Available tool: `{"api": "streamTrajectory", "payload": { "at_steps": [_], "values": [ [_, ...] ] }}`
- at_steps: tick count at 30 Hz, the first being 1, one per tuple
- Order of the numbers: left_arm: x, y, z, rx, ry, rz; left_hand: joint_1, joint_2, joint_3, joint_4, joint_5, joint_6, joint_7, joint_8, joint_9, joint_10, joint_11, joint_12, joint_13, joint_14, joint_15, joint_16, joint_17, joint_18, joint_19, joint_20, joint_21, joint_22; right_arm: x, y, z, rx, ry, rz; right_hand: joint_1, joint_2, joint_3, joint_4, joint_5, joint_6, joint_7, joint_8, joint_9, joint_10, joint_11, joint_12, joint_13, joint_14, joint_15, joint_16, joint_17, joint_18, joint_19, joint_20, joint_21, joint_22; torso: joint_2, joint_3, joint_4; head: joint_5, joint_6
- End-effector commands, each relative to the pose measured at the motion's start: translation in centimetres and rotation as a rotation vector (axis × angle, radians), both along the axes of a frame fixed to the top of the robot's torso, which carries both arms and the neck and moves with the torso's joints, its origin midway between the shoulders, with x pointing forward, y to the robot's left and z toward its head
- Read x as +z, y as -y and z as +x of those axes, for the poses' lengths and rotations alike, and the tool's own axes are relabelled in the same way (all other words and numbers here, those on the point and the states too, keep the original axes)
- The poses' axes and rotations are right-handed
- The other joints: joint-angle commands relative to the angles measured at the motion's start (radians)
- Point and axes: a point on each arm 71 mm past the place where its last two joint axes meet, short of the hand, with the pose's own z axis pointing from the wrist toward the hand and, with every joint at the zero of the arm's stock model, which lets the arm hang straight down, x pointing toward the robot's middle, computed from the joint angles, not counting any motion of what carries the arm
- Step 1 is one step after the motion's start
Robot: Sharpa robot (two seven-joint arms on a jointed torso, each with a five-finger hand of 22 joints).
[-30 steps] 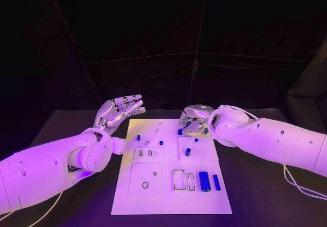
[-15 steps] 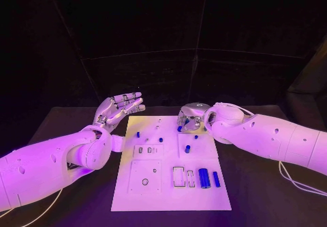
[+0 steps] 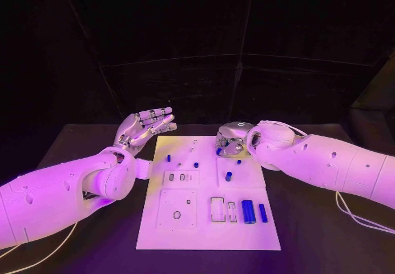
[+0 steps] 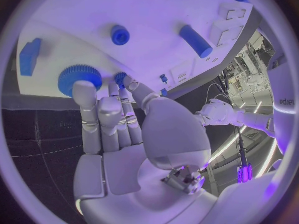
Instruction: Assemble the parts on the task board
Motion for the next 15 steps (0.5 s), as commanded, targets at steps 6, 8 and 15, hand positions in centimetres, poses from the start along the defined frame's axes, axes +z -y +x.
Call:
{"api": "streamTrajectory", "payload": {
  "at_steps": [6,8,15],
  "values": [
    [0.23,0.11,-0.01,-0.016,0.009,-0.001,0.002,0.009,-0.002,-0.006,0.000,-0.004,0.076,-0.005,0.000,-0.006,0.002,0.002,0.000,0.009,0.000,-0.003,-0.001,0.013,0.008,0.002,0.006,-0.001,-0.19,-0.18,0.25,0.005,-0.027,-0.027,-0.001,0.010,0.028,0.003,-0.003,0.024,-0.005,0.003,0.001,0.022,-0.002,0.005,0.002,0.024,-0.007,0.039,0.033,-0.023,0.008,-0.002,0.034,0.035,0.003,-0.0005,0.0015,0.000,-0.007],
    [0.24,0.09,0.01,-0.015,0.009,-0.001,0.003,0.010,-0.001,-0.008,0.000,-0.004,0.076,-0.005,-0.001,-0.007,0.002,0.002,0.000,0.009,0.000,-0.003,-0.001,0.012,0.008,0.002,0.006,-0.001,-0.23,-0.17,0.30,0.003,-0.029,-0.029,0.000,0.011,0.034,0.004,-0.003,0.029,-0.006,0.003,0.002,0.027,-0.003,0.006,0.002,0.023,-0.008,0.046,0.037,-0.023,0.007,-0.003,0.040,0.041,0.003,-0.0006,0.0005,0.001,-0.011],
    [0.27,-0.09,0.06,-0.012,0.009,0.001,0.003,0.010,-0.001,-0.008,0.000,-0.004,0.076,-0.005,-0.001,-0.007,0.002,0.001,0.000,0.009,0.000,-0.003,-0.001,0.012,0.008,0.002,0.006,-0.001,-0.12,-0.47,0.24,0.013,-0.018,-0.018,0.002,0.012,0.047,0.004,-0.003,0.038,-0.009,0.003,0.002,0.035,-0.006,0.007,0.002,0.021,-0.009,0.058,0.047,-0.024,0.006,-0.005,0.052,0.053,0.003,-0.0011,0.0011,-0.003,-0.013]
  ]
}}
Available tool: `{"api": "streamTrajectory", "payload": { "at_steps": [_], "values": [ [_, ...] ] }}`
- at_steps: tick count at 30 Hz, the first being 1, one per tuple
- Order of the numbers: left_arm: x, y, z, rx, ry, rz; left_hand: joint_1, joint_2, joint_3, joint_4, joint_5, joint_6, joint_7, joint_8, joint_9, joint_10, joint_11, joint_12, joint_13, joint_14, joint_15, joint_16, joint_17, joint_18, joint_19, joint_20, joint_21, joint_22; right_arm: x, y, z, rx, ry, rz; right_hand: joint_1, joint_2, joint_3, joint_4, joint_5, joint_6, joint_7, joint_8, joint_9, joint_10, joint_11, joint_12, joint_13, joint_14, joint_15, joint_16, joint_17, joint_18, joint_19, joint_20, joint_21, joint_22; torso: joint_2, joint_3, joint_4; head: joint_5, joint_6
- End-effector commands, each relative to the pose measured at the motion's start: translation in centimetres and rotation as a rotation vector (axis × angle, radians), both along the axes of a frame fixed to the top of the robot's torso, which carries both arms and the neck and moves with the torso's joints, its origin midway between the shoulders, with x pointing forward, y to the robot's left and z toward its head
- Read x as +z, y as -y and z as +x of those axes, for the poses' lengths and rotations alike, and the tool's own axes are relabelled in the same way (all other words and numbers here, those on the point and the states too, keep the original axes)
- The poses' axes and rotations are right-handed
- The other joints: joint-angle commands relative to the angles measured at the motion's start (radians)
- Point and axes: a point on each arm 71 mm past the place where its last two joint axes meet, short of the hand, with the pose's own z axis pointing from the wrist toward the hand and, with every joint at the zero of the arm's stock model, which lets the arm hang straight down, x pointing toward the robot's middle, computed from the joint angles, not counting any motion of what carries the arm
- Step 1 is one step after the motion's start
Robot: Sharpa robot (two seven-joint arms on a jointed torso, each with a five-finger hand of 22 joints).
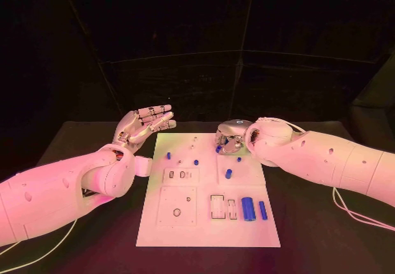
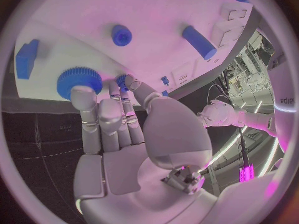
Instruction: Assemble the parts on the task board
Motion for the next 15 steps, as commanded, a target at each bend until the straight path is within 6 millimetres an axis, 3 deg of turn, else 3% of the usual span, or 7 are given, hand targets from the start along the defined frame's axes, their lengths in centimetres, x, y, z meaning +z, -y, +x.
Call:
{"api": "streamTrajectory", "payload": {
  "at_steps": [1,15],
  "values": [
    [0.2,0.0,0.0,-0.012,0.010,-0.001,0.004,0.010,0.002,-0.007,0.000,-0.004,0.076,-0.006,-0.001,-0.007,0.003,0.001,0.000,0.009,0.000,-0.003,-0.001,0.012,0.005,-0.001,0.006,-0.001,0.1,-0.3,-0.1,0.016,0.006,0.004,0.005,0.014,0.016,-0.002,-0.003,0.013,-0.001,0.003,0.001,0.011,-0.003,0.004,0.002,0.021,-0.010,0.011,0.006,-0.008,0.002,-0.002,0.011,0.008,0.001,-0.0002,0.0001,-0.002,-0.001],
    [0.2,-0.2,0.0,-0.011,0.009,0.001,0.004,0.010,0.002,-0.007,0.000,-0.004,0.076,-0.006,-0.001,-0.007,0.003,0.001,0.000,0.009,0.000,-0.003,-0.001,0.012,0.005,-0.001,0.006,-0.001,1.5,-0.9,-0.7,0.033,0.135,0.133,0.011,0.015,0.056,-0.002,0.000,0.028,-0.003,0.003,0.001,0.024,-0.005,0.004,0.002,0.021,-0.011,0.043,0.035,-0.014,0.007,-0.004,0.046,0.049,0.001,-0.0017,0.0012,-0.002,0.010]
  ]
}}
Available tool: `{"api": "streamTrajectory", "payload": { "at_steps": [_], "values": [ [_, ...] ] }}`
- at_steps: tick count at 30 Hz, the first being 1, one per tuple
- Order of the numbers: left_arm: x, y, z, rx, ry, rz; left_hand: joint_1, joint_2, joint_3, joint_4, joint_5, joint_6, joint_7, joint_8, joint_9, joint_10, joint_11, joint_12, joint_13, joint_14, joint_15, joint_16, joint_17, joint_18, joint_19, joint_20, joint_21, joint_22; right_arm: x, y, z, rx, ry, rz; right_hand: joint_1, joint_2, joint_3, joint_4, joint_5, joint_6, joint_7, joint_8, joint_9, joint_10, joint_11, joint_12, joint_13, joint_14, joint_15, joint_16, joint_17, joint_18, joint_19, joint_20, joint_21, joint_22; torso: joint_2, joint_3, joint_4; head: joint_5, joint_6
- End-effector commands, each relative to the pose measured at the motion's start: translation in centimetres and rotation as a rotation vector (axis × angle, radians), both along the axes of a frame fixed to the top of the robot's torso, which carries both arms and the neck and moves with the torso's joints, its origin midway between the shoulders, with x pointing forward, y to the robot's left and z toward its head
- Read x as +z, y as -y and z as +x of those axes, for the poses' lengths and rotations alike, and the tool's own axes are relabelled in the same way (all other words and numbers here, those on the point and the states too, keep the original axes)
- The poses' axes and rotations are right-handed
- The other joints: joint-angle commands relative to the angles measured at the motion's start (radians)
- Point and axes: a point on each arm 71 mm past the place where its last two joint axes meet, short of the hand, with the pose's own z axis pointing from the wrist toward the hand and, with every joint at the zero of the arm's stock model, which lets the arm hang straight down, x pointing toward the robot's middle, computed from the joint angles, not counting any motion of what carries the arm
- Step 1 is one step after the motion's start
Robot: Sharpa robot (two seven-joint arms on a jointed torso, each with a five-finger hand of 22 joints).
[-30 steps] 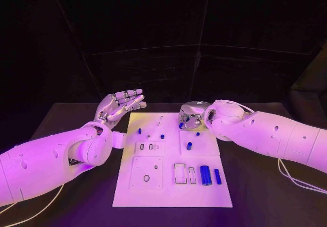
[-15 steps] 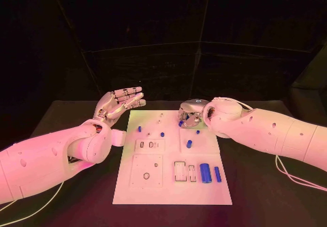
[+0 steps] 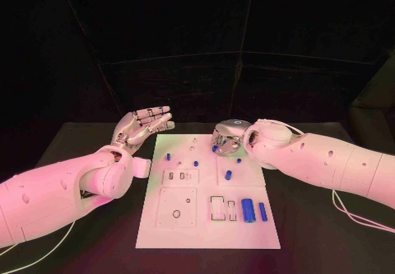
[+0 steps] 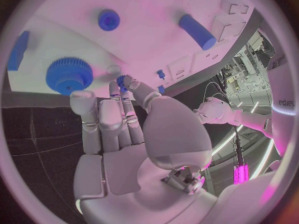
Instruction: Assemble the parts on the task board
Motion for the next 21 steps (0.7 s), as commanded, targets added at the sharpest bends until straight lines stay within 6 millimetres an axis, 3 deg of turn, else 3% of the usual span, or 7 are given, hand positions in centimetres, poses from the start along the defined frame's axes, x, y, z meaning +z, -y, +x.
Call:
{"api": "streamTrajectory", "payload": {
  "at_steps": [1,11,21],
  "values": [
    [0.2,0.1,0.0,-0.014,0.009,-0.002,0.000,0.006,0.002,-0.007,0.000,-0.004,0.076,-0.006,-0.001,-0.007,0.003,0.001,0.000,0.009,0.000,-0.003,-0.002,0.012,0.005,-0.001,0.006,-0.001,1.1,-0.3,-0.1,0.000,0.096,0.096,0.000,0.006,0.010,0.002,0.001,0.010,0.000,0.006,0.001,0.007,-0.002,0.004,0.001,0.017,-0.008,0.006,0.004,-0.014,0.007,-0.004,0.006,0.004,0.000,-0.0011,0.0002,0.002,0.005],
    [0.2,0.2,0.0,-0.019,0.009,-0.004,0.001,0.008,0.003,-0.009,0.000,-0.002,0.076,-0.006,0.000,-0.006,0.003,0.001,0.000,0.010,0.000,-0.004,-0.002,0.012,0.006,-0.001,0.006,-0.002,1.4,-1.6,0.7,-0.057,0.132,0.139,-0.010,0.001,0.027,0.013,-0.021,0.012,0.000,0.003,0.000,0.006,-0.001,0.001,0.001,0.014,-0.007,0.013,0.002,-0.014,0.002,-0.003,0.015,0.011,0.004,-0.0001,0.0022,0.003,0.014],
    [0.3,0.3,0.0,-0.024,0.010,-0.005,0.001,0.008,0.003,-0.009,0.000,-0.002,0.076,-0.006,0.000,-0.006,0.003,0.001,0.000,0.010,0.000,-0.004,-0.002,0.012,0.006,-0.001,0.006,-0.002,1.1,-3.3,1.6,-0.063,0.127,0.145,-0.017,-0.002,0.030,0.020,-0.023,0.011,0.001,0.001,0.000,0.005,0.000,-0.001,0.000,0.013,-0.006,0.017,0.005,-0.015,0.001,-0.002,0.019,0.013,0.010,-0.0023,0.0061,0.007,0.018]
  ]
}}
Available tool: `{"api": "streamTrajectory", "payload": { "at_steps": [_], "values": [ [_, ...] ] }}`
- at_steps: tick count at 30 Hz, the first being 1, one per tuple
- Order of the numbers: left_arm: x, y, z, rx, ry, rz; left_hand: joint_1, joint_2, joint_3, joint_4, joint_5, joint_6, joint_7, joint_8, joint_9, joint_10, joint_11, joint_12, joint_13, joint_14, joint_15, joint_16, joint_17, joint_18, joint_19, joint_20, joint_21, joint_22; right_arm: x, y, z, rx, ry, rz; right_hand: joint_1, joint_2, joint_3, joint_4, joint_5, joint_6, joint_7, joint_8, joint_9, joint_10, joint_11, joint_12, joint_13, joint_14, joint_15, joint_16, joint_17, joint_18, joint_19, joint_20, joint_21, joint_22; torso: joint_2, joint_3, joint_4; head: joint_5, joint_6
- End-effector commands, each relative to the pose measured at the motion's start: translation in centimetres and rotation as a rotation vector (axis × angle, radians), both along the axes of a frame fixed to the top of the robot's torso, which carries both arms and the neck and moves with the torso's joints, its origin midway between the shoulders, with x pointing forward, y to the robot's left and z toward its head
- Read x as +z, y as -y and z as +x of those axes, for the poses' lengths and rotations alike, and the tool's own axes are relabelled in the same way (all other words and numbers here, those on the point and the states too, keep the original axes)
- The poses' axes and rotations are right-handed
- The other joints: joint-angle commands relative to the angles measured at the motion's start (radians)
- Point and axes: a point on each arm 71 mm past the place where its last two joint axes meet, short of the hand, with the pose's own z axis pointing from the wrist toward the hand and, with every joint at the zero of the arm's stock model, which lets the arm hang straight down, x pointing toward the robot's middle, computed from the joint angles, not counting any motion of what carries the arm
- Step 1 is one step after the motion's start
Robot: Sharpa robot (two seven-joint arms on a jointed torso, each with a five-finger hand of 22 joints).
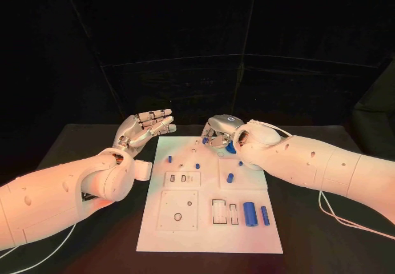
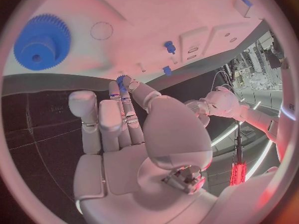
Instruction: Assemble the parts on the task board
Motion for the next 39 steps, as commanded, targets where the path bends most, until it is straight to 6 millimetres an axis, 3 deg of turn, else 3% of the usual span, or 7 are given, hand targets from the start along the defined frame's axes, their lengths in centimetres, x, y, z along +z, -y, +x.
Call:
{"api": "streamTrajectory", "payload": {
  "at_steps": [1,30,34,39],
  "values": [
    [0.3,0.2,0.0,-0.017,0.011,-0.003,0.001,0.008,0.000,-0.006,0.000,-0.002,0.076,-0.006,0.000,-0.006,0.003,0.001,0.000,0.010,0.000,-0.004,-0.001,0.012,0.006,-0.001,0.006,-0.001,0.2,-0.3,0.4,-0.015,0.013,0.020,-0.013,0.001,0.003,0.005,-0.005,0.004,0.002,0.001,0.001,0.004,0.000,-0.001,-0.001,0.013,-0.006,0.005,0.003,-0.015,-0.003,0.001,0.007,0.001,0.004,-0.0015,0.0021,0.001,0.000],
    [0.6,0.4,0.1,-0.026,0.014,-0.006,0.002,0.009,0.001,-0.009,0.000,0.002,0.076,-0.006,0.000,-0.004,0.003,0.002,0.000,0.011,0.000,-0.005,-0.001,0.012,0.006,-0.001,0.006,-0.002,-0.3,-3.0,1.3,-0.015,-0.018,-0.007,-0.023,-0.006,0.009,0.018,-0.010,-0.003,0.003,-0.001,0.000,-0.002,0.002,-0.006,-0.002,0.012,-0.004,0.011,0.005,-0.014,-0.007,0.003,0.011,0.004,0.010,-0.0031,0.0034,0.005,-0.005],
    [0.6,0.4,0.1,-0.026,0.014,-0.005,0.003,0.009,0.001,-0.010,0.000,0.001,0.076,-0.006,0.000,-0.004,0.002,0.002,0.000,0.011,0.000,-0.005,-0.001,0.012,0.006,-0.001,0.006,-0.002,-0.4,-3.1,1.4,-0.021,-0.023,-0.012,-0.029,-0.019,0.016,0.026,-0.021,-0.031,0.013,-0.006,-0.004,-0.036,0.011,-0.022,-0.005,0.004,0.004,0.002,-0.017,-0.011,-0.023,0.008,0.002,-0.016,0.010,-0.0032,0.0027,0.006,-0.005],
    [0.7,0.4,0.1,-0.028,0.014,-0.006,0.003,0.009,0.001,-0.011,0.000,0.001,0.076,-0.006,0.000,-0.005,0.002,0.002,0.000,0.011,0.000,-0.005,-0.002,0.012,0.006,-0.001,0.006,-0.002,-0.4,-3.1,1.6,-0.030,-0.028,-0.016,-0.036,-0.056,0.016,0.037,-0.056,-0.119,0.043,-0.005,-0.005,-0.155,0.045,-0.020,-0.005,-0.021,0.030,-0.045,-0.096,0.003,-0.076,0.031,-0.045,-0.096,0.011,-0.0033,0.0032,0.006,-0.005]
  ]
}}
